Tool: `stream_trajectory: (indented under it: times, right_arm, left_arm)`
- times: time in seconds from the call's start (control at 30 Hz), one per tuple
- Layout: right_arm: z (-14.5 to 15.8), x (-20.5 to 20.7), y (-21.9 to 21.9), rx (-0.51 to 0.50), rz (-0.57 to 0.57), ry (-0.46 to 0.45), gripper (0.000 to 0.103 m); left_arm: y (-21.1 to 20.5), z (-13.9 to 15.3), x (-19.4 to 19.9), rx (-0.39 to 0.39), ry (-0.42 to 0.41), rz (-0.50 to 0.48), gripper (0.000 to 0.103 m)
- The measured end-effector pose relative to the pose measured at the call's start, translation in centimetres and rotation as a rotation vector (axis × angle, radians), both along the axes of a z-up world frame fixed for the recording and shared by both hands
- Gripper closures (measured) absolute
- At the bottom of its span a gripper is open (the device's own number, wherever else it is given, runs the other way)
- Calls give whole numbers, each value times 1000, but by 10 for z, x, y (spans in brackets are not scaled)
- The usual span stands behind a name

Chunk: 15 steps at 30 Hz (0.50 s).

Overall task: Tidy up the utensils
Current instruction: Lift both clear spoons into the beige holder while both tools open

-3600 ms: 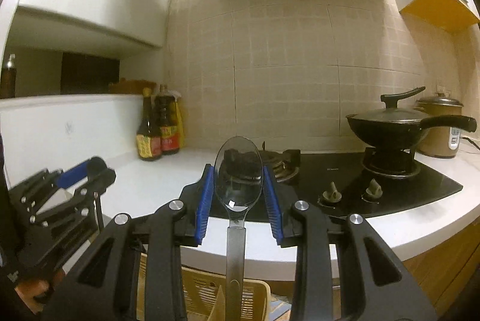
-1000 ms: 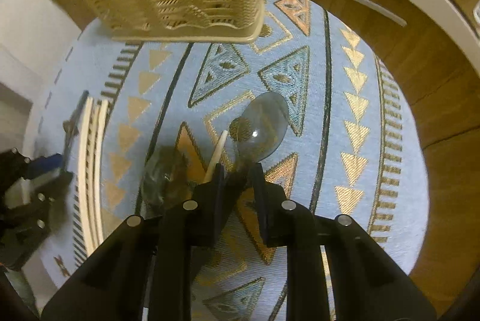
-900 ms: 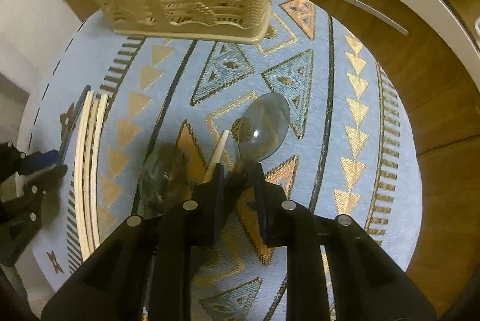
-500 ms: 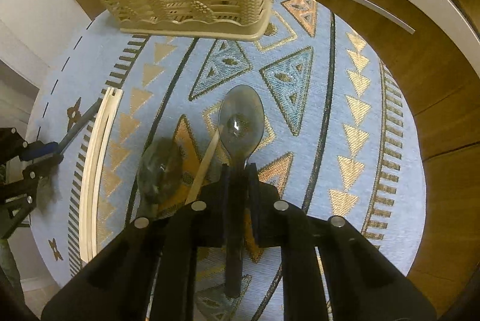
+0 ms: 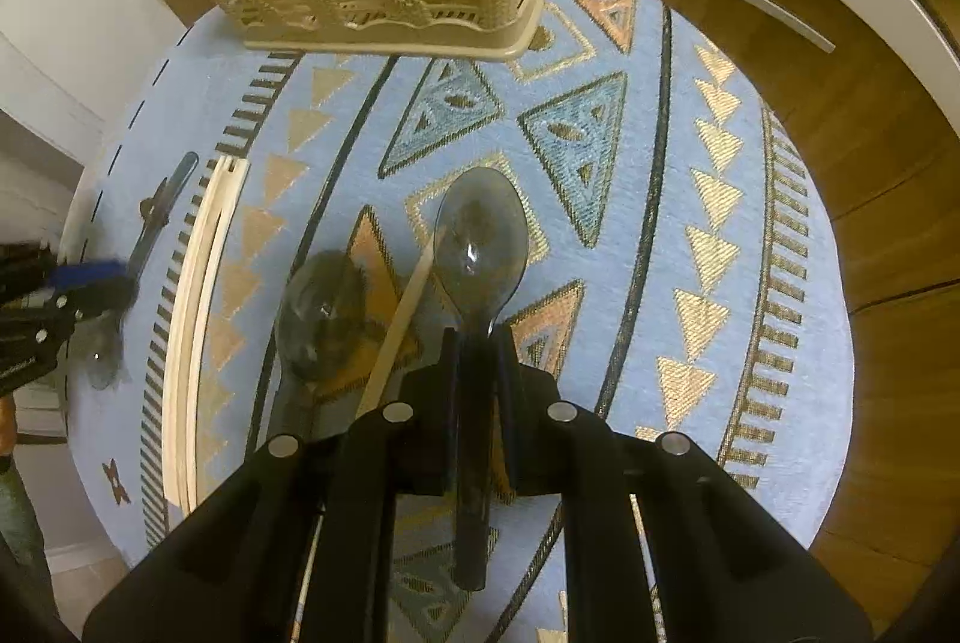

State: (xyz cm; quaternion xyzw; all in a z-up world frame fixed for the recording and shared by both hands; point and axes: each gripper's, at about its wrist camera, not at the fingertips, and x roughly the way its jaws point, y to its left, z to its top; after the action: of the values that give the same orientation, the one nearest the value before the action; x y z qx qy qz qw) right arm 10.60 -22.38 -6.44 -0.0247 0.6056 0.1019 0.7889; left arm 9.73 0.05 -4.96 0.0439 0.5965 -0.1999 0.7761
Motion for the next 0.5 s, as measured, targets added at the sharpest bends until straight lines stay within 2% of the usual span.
stream_trajectory:
  times: [0.03, 0.17, 0.3, 0.33, 0.37, 0.4, 0.43, 0.5]
  right_arm:
    - [0, 1, -2, 11, -2, 11, 92]
    - [0, 7, -6, 31, 0, 42, 92]
    - [1, 9, 1, -18, 42, 66, 92]
    - [2, 10, 2, -28, 46, 71, 92]
    - [2, 10, 4, -35, 48, 75, 92]
    - [2, 10, 5, -41, 50, 74, 92]
    - [3, 10, 6, -48, 55, 68, 92]
    - [4, 7, 6, -55, 65, 50, 93]
  left_arm:
    - [-3, 0, 4, 28, -12, 0, 74]
    - [-14, -2, 16, 70, -5, -42, 73]
    - [-32, -4, 15, 177, 3, -114, 69]
    - [-37, -4, 14, 197, 1, -129, 75]
    - [-40, -3, 14, 211, 3, -131, 76]
    - [-42, -3, 14, 221, -1, -131, 89]
    - [-44, -2, 13, 221, -1, -132, 93]
    - [-49, -1, 12, 230, -17, -123, 93]
